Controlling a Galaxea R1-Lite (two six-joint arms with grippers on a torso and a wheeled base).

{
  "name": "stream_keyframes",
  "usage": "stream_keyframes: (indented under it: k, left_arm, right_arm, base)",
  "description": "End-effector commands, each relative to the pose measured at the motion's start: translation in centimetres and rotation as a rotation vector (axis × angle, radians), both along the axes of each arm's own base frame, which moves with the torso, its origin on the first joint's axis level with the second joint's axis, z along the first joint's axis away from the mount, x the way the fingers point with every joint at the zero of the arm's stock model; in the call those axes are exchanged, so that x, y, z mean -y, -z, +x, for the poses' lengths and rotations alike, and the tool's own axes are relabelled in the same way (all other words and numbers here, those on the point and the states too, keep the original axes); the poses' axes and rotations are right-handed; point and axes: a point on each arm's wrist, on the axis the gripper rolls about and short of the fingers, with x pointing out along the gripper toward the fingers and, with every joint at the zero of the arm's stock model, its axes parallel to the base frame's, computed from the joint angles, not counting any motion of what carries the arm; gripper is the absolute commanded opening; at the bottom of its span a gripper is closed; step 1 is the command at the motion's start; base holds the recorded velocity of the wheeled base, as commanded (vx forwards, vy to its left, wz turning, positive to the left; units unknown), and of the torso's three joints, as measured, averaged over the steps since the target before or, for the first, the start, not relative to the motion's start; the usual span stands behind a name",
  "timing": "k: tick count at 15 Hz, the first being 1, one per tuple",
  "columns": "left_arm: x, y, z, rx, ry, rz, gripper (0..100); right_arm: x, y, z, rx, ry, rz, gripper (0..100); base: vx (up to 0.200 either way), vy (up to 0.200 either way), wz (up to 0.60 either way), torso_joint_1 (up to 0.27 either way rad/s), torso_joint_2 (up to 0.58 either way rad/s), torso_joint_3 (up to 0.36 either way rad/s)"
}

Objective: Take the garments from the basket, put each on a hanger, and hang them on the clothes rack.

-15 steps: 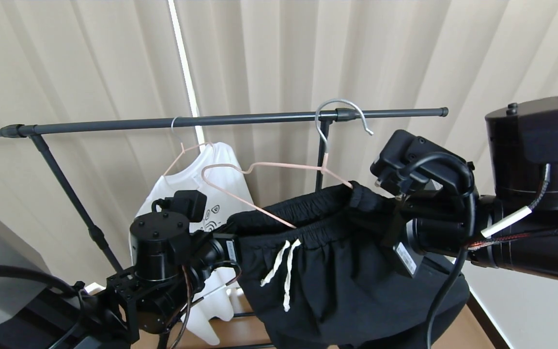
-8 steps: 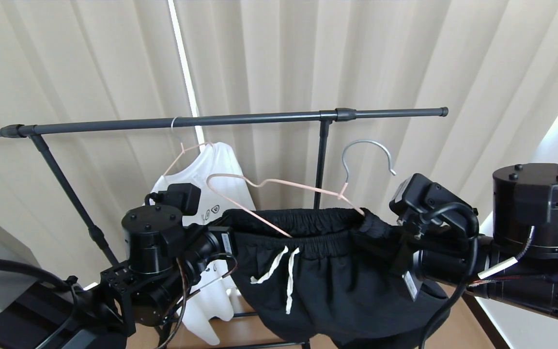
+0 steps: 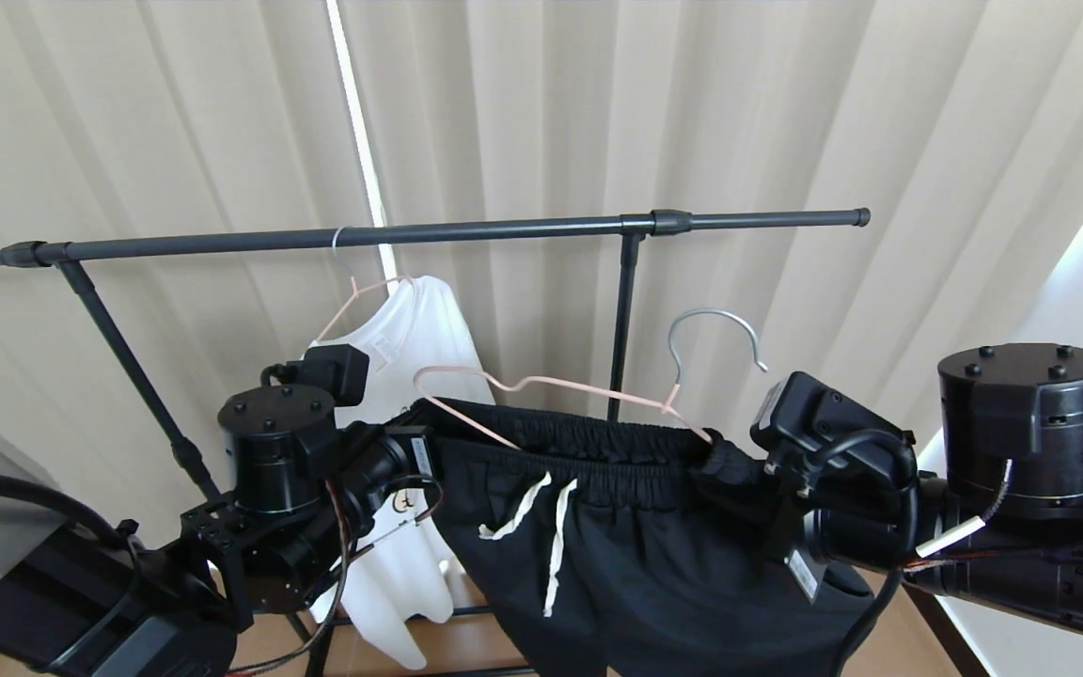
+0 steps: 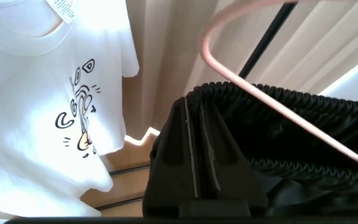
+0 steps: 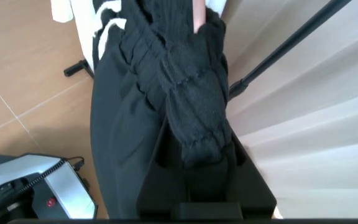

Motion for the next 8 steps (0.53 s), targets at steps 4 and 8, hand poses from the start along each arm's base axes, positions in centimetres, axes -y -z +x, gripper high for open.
stream_keyframes:
  k: [4, 8]
  left_arm:
    - [-1.2, -0.3, 1.0, 0.014, -0.048, -0.003, 0]
    - [-1.6, -0.4, 1.4, 0.019, -0.064, -0.006, 0]
  right_arm:
    - [0.7, 0.9, 0.0, -0.001, -0.009, -0.057, 0]
    - [1.0, 1.4, -0.1, 0.004, -0.021, -0.094, 0]
  base:
    - [0.0, 0.0, 0.0, 0.0, 0.0, 0.0]
    - [0.0, 0.0, 0.0, 0.0, 0.0, 0.0]
